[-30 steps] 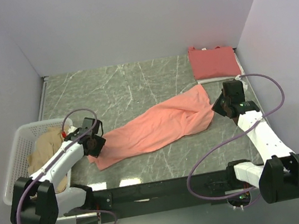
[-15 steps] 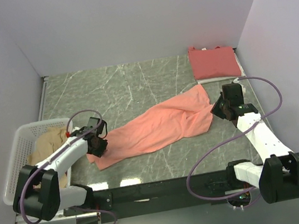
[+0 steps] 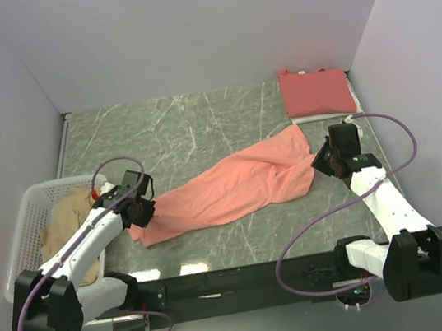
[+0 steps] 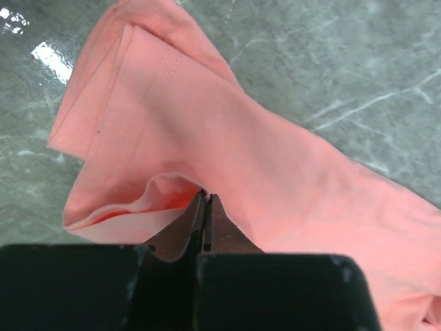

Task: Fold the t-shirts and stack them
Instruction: Flatten the tshirt out

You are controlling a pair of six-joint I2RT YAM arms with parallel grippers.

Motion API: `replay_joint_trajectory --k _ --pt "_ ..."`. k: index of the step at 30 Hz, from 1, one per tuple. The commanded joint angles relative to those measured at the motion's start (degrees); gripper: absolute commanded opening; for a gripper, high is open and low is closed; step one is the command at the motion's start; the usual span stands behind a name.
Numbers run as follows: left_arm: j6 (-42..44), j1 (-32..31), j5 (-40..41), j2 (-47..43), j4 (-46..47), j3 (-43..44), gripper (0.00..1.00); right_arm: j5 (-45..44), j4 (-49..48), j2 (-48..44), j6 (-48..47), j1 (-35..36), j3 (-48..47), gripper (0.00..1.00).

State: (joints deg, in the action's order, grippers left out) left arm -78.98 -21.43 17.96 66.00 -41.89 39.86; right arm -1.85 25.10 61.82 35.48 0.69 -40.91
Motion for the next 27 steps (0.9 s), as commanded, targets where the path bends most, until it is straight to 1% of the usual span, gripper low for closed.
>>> replay_joint_trajectory --k 1,5,8,9,10,11,12,13,14,17,18,19,21,23,25,27 --pt "0.67 -0.19 1.12 -3.23 -2.32 2.42 0.01 0.26 -0.85 -1.79 -0.86 -0.42 -1.55 0.0" --pt "2.51 -0.1 2.96 -6.4 -3.2 4.78 0.01 1.67 -0.32 -2.58 -0.59 -0.34 -4.18 0.0" --pt "5.32 0.51 5.68 -8.78 -2.94 9.87 0.01 5.35 0.56 -2.93 0.28 -0.42 -8.56 0.0" --pt "7.24 0.77 6.99 -9.13 -2.85 13.46 0.01 6.41 0.91 -3.02 0.55 -0.42 -9.88 0.0" --pt "8.22 1.39 7.61 -9.74 -2.76 15.49 0.01 7.9 1.09 -3.37 0.9 -1.82 -12.77 0.0" --pt "10.23 1.57 8.23 -10.01 -2.76 19.52 0.01 8.52 1.35 -3.46 1.51 -2.18 -14.45 0.0" --pt "11.29 2.0 9.02 -10.01 -2.85 21.73 0.01 8.96 2.31 -3.64 1.69 -2.27 -16.29 0.0" --pt "12.09 2.7 10.25 -10.18 -3.11 23.93 0.01 9.23 2.93 -3.81 2.04 -2.44 -20.14 0.0" --pt "13.92 3.15 10.78 -10.19 -3.37 28.3 0.01 9.75 3.46 -3.99 2.39 -2.88 -22.18 0.0" --pt "16.66 4.55 12.1 -10.8 -3.55 34.39 0.01 10.55 5.56 -5.21 3.01 -4.02 -29.83 0.0" --pt "18.06 4.9 12.28 -10.98 -3.46 38.15 0.01 10.55 6.7 -5.39 3.1 -4.9 -31.76 0.0" --pt "18.77 5.17 12.45 -11.41 -3.46 39.93 0.01 10.64 7.06 -6.27 3.27 -5.26 -35.17 0.0" --pt "20.96 5.17 11.93 -12.2 -2.85 44.23 0.01 10.81 8.03 -7.32 3.19 -6.31 -38.44 0.0" --pt "21.32 5.17 11.58 -12.82 -3.2 47.22 0.01 10.72 9.17 -8.64 3.1 -6.84 -43.19 0.0" --pt "22.03 5.17 11.14 -14.13 -3.63 48.55 0.01 10.64 11.01 -9.61 2.75 -7.28 -47.66 0.0" --pt "22.29 5.17 11.22 -15.36 -4.34 50.4 0.01 10.72 12.24 -10.58 2.31 -7.28 -50.05 0.0"
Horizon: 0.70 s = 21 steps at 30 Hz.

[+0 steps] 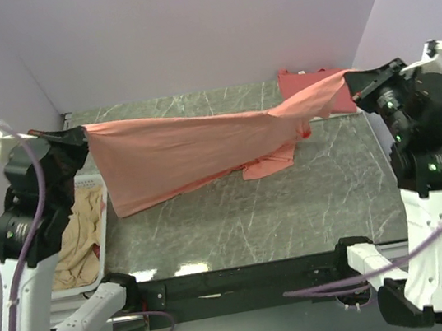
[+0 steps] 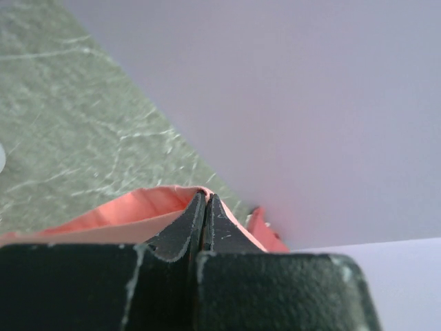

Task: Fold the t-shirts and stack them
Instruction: Flatten the tshirt out

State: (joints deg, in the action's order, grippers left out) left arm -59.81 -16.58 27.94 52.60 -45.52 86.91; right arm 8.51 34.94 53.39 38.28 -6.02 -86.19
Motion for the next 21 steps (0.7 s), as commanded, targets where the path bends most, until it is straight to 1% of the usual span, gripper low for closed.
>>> replay_joint_trajectory --k 1,6,7,10,12,15,16,17,18,19,20,21 --pt "3.3 0.32 1.32 -3.37 -0.89 3.78 0.01 0.36 2.85 -3.28 -0.75 -0.57 -6.6 0.0" --pt "4.09 0.23 1.33 -7.24 -2.56 6.86 0.01 -0.69 5.4 -6.54 -2.16 -0.66 -11.71 0.0" --pt "4.18 0.32 1.32 -7.94 -2.56 7.39 0.01 -0.87 5.84 -6.89 -2.42 -0.57 -14.07 0.0" --pt "5.05 0.32 1.93 -7.6 -2.38 9.41 0.01 -1.22 6.64 -5.76 -2.51 -0.66 -18.9 0.0" --pt "5.84 0.32 2.46 -5.94 -0.99 10.03 0.01 0.18 5.06 -4.53 -2.16 -0.57 -19.71 0.0" --pt "6.37 0.32 2.38 -3.56 1.74 8.54 0.01 4.39 0.32 -0.84 -1.55 -0.57 -18.23 0.0" --pt "6.29 0.32 2.2 -1.55 4.44 7.84 0.01 5.54 -1.78 0.91 -0.94 -0.57 -15.52 0.0" --pt "6.2 0.32 1.85 -0.58 6.04 5.92 0.01 6.59 -6.15 1.97 -0.58 -0.57 -14.02 0.0" --pt "6.37 0.32 1.59 1.69 10.14 4.77 0.01 7.82 -8.11 4.33 -0.32 -0.66 -11.39 0.0" --pt "6.37 0.49 1.41 3.2 12.01 3.8 0.01 8.27 -9.87 5.75 0.21 -0.57 -10.5 0.0" --pt "6.46 0.76 0.72 4.6 14.21 2.22 0.01 8.88 -13.63 7.5 0.3 -0.57 -9.62 0.0" --pt "6.81 1.89 -0.34 7.84 16.49 1.42 0.01 10.46 -15.76 10.65 0.56 -0.66 -8.13 0.0"
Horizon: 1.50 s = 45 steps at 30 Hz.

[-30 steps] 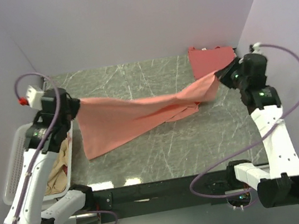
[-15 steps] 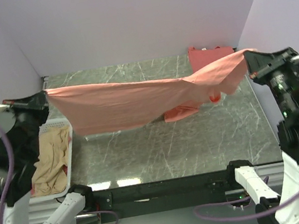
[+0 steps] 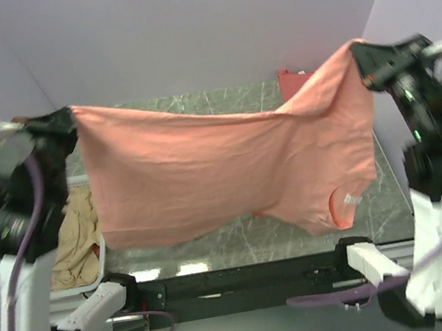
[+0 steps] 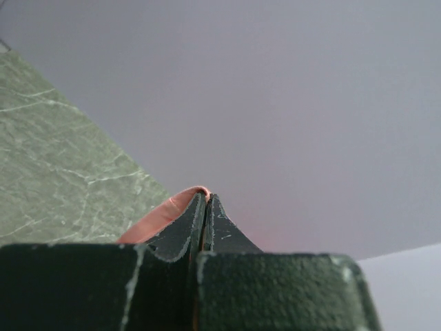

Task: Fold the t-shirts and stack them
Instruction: Flatten the tshirt out

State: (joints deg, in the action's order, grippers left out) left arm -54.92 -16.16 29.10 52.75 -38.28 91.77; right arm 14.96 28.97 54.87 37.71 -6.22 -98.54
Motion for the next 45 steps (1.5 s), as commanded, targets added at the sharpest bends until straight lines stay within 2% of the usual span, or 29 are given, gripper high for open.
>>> replay_joint_trajectory --k 1,4,6,10,12,13,16,20,23,24,26,30,31,38,43,45 --pt "2.0 2.36 -2.98 9.37 14.06 -4.22 0.01 4.46 -11.73 11.03 1.39 -0.37 4.58 0.0" --pt "2.8 5.17 -7.83 16.84 21.3 -5.46 0.01 5.34 -17.8 19.26 1.75 -0.29 3.72 0.0" --pt "3.67 6.31 -9.93 23.41 26.14 -3.01 0.01 5.17 -19.91 24.03 1.4 0.06 1.0 0.0" --pt "4.73 9.82 -13.71 33.36 32.3 4.1 0.01 6.04 -21.59 37.9 1.4 0.86 -12.24 0.0" --pt "5.34 11.06 -15.3 38.79 32.92 11.3 0.01 6.22 -21.07 41.61 1.83 1.56 -18.14 0.0" --pt "5.26 12.46 -17.3 40.4 32.57 14.11 0.01 5.96 -20.54 44.59 1.84 1.82 -24.62 0.0" --pt "6.31 13.96 -19.69 44.71 31.96 26.4 0.01 4.12 -20.18 46.73 2.19 2.35 -33.81 0.0" --pt "7.81 15.28 -21.8 46.04 30.46 32.16 0.01 0.08 -22.02 43.75 1.84 2.35 -34.44 0.0" --pt "7.28 15.72 -22.33 43.85 31.07 26.91 0.01 -0.11 -22.99 39.88 1.49 2.26 -27.25 0.0" --pt "7.02 15.9 -22.51 41.49 31.6 24.28 0.01 0.15 -23.17 37.96 1.66 2.26 -21.83 0.0" --pt "5.27 15.99 -23.21 38.76 33.27 15.23 0.01 0.59 -24.04 35.49 2.01 2.26 -15.14 0.0" --pt "1.66 17.48 -23.39 30.07 33.89 -0.76 0.01 2.0 -27.65 25.67 3.85 2.26 9.6 0.0" --pt "0.17 17.57 -23.56 28.48 34.15 -7.76 0.01 2.35 -27.91 23.9 4.12 2.26 13.43 0.0" --pt "-5.81 17.57 -22.95 17.4 34.5 -36.54 0.01 2.44 -25.02 10.19 5.09 2.35 46.63 0.0" --pt "-7.84 17.66 -22.78 14.58 36.0 -51.83 0.01 1.83 -21.42 7.8 3.77 2.35 58.01 0.0" --pt "-8.01 17.66 -21.99 13.44 34.95 -53.96 0.01 1.92 -20.8 7.01 3.51 2.26 62.22 0.0"
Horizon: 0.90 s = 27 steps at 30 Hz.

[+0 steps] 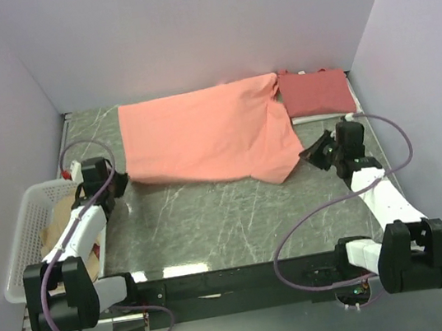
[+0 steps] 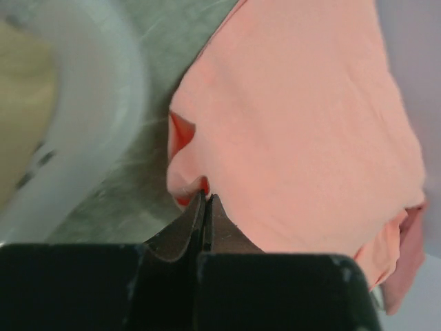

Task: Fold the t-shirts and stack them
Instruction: Flatten the tshirt out

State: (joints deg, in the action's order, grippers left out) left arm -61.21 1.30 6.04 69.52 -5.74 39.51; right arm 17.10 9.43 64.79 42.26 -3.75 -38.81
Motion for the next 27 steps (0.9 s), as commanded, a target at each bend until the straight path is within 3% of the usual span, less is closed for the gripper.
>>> replay_joint_trajectory --k 1,12,27 --pt "-1.63 0.19 1.77 -3.77 0.92 -3.37 0.01 -0.14 -1.78 -3.27 -0.78 -0.12 3.81 0.0" --pt "-4.44 0.81 8.54 -8.08 -8.93 -9.62 0.01 -0.14 0.76 -11.26 2.03 -0.12 15.77 0.0" --pt "-0.93 8.98 6.87 -8.16 -11.13 -10.68 0.01 -4.0 5.42 -25.24 9.94 7.25 21.76 0.0"
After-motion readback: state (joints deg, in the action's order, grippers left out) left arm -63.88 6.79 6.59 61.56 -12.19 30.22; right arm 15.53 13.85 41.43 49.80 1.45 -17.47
